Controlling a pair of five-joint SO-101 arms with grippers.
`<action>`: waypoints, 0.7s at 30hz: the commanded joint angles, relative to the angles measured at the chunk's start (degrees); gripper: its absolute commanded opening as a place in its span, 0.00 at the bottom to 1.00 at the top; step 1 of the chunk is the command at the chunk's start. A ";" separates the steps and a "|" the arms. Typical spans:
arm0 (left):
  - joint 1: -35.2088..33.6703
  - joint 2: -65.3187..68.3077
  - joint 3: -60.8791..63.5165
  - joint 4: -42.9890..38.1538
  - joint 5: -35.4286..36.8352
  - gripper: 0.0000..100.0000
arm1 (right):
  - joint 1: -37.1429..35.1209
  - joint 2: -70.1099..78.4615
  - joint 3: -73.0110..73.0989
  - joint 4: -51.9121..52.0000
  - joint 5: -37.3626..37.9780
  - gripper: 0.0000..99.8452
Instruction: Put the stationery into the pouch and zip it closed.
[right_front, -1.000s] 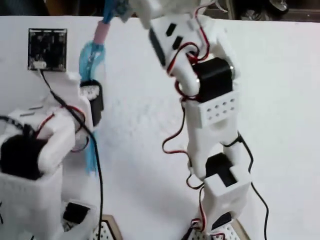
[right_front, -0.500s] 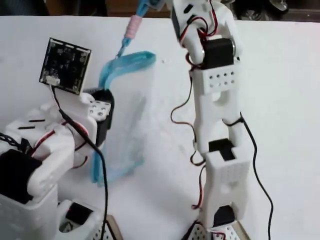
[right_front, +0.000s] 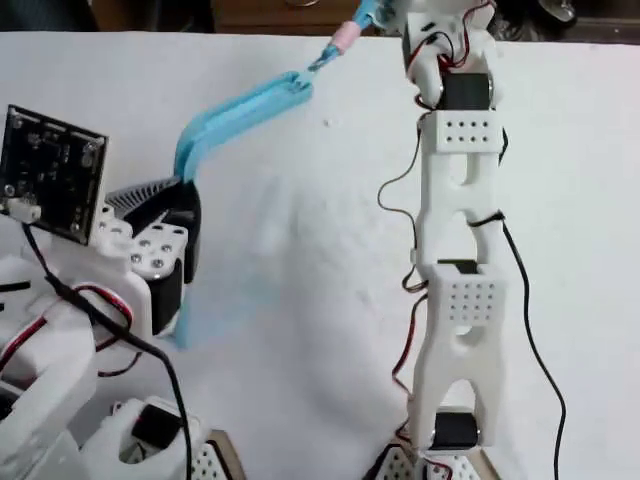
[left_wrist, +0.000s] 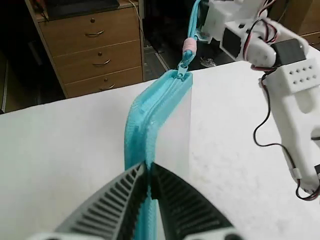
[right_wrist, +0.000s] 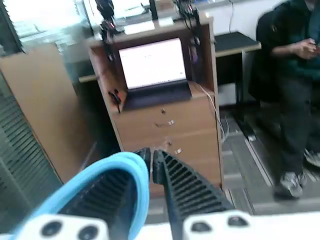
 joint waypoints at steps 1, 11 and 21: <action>0.13 -1.80 -4.57 0.18 0.00 0.02 | 4.88 3.38 -0.70 -1.27 0.00 0.02; -0.31 -1.45 -4.40 -0.09 0.09 0.02 | -1.54 -1.01 -4.04 19.82 4.31 0.02; -17.10 -1.63 2.02 -0.35 0.09 0.02 | -15.78 -4.09 -6.24 45.41 9.23 0.02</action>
